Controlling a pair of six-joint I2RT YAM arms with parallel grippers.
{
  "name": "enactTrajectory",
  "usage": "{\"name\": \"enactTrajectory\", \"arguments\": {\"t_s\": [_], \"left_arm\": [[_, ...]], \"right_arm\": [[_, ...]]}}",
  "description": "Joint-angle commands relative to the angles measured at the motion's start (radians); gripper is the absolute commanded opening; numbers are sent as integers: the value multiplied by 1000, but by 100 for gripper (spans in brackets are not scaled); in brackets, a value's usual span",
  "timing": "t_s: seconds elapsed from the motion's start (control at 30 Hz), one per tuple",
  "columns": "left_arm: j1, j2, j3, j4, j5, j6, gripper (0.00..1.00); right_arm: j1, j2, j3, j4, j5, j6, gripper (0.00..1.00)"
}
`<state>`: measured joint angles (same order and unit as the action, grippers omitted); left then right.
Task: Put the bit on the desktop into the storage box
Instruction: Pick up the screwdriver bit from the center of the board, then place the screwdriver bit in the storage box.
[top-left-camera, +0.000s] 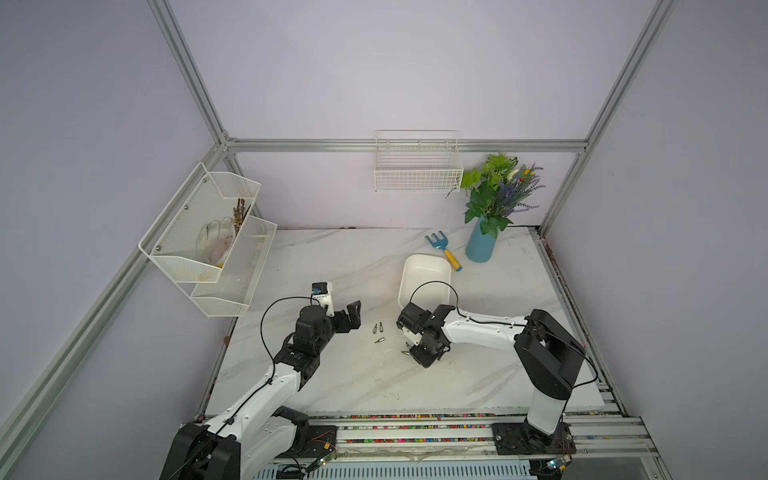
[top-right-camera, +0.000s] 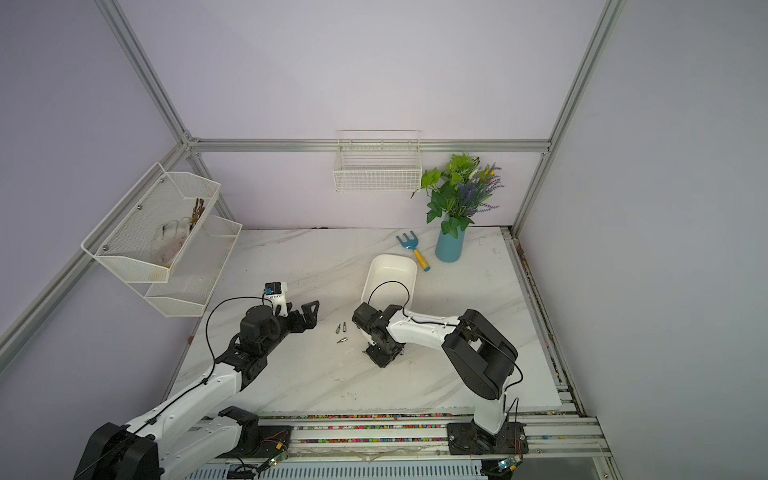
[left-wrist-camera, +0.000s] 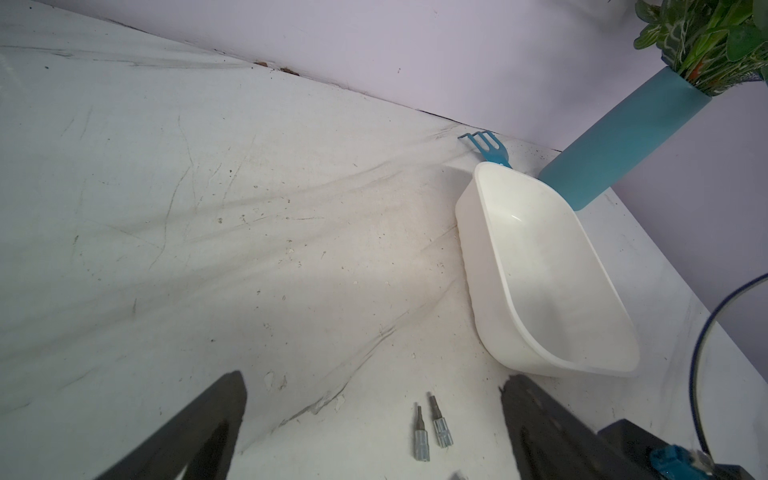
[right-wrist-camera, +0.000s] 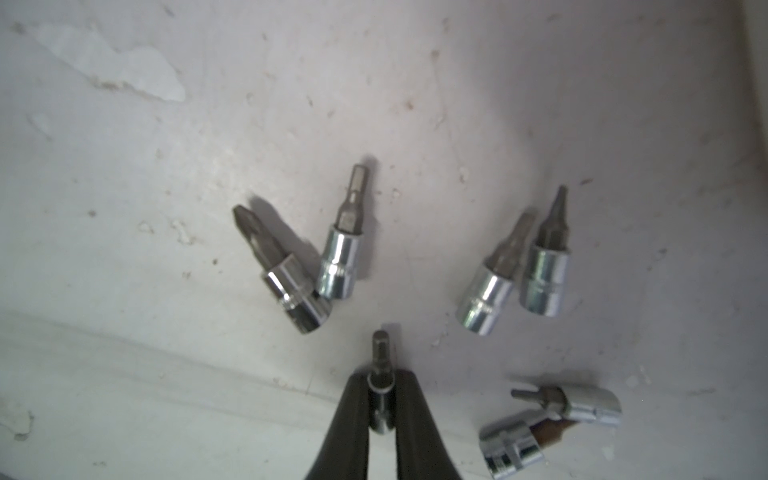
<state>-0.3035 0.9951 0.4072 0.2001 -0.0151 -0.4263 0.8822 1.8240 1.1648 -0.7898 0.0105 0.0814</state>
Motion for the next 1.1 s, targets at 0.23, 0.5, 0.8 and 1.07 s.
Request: {"name": "enactTrajectory", "arguments": {"t_s": [0.23,0.5,0.8,1.07], "left_arm": [[-1,-9,9,25,-10,9,100],[-2,-6,9,25,-9,10,100],[-2,-3,9,24,-9,9,100],[-1,2,14,21,-10,9,100]], "right_arm": [[8,-192,81,-57,56,40,10],[-44,-200,155,22,191,45,8],[-189,-49,266,189,174,52,8],[-266,138,360,299,154,77,8]]}}
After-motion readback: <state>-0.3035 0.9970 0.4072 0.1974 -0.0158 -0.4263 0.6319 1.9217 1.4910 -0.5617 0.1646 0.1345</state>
